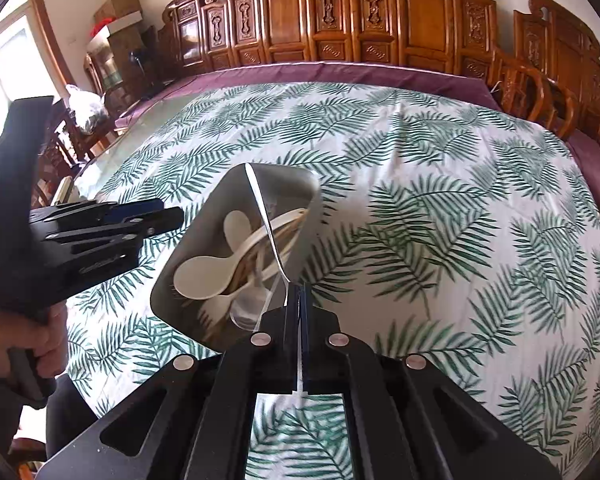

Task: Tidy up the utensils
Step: 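Carry both spoons to the grey tray and open both tools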

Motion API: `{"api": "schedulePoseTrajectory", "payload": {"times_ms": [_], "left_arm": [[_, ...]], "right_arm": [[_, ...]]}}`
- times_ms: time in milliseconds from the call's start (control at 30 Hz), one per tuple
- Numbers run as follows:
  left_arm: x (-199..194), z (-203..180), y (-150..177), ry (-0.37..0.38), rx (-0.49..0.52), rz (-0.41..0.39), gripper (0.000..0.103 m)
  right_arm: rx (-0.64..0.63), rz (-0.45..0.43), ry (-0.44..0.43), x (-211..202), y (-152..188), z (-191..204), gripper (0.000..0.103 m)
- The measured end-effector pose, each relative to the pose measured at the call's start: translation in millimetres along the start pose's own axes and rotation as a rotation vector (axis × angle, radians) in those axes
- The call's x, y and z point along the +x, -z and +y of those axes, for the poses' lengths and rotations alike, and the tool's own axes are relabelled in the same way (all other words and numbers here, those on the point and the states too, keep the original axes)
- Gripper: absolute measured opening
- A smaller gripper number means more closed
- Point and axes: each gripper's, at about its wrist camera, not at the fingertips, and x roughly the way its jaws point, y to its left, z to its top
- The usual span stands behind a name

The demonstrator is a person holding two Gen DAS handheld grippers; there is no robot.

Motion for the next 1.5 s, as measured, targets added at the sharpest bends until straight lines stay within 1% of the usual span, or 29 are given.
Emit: {"api": "schedulePoseTrajectory", "payload": {"times_ms": [200,333,500,733,900,1100,1200,1267,1500], "left_arm": [[-18,16,11,-0.032,0.002,-0.03,0.029],[-28,24,16,-0.03,-0.006,-0.044,0.03],[-37,29,22,-0.031,-0.013,-0.057,0.035],[-41,32,28,-0.031,-0.018,-0.059,0.035],[-43,37,32,-0.035,-0.025,-0.06,0.035],[-45,41,36,-0.046,-0.028,-0.057,0.035],[-48,42,36,-0.051,-0.028,-0.059,0.035],[-49,42,36,-0.051,-0.03,-0.06,0.035],[-53,39,38,-0.052,-0.033,-0.064,0.035]], "right_arm": [[0.038,0.036,-0.017,26,-10,12,0.002],[0.057,0.045,-0.018,39,-17,18,0.002],[0.06,0.061,0.015,53,-28,27,0.002],[0.035,0.091,0.079,72,-33,36,0.002],[0.033,0.106,0.086,84,-32,41,0.002],[0.033,0.105,0.041,87,-31,50,0.002],[0.037,0.093,0.004,82,-31,54,0.003],[0.031,0.08,-0.027,78,-30,57,0.007],[0.018,0.049,-0.071,62,-28,62,0.008]]}}
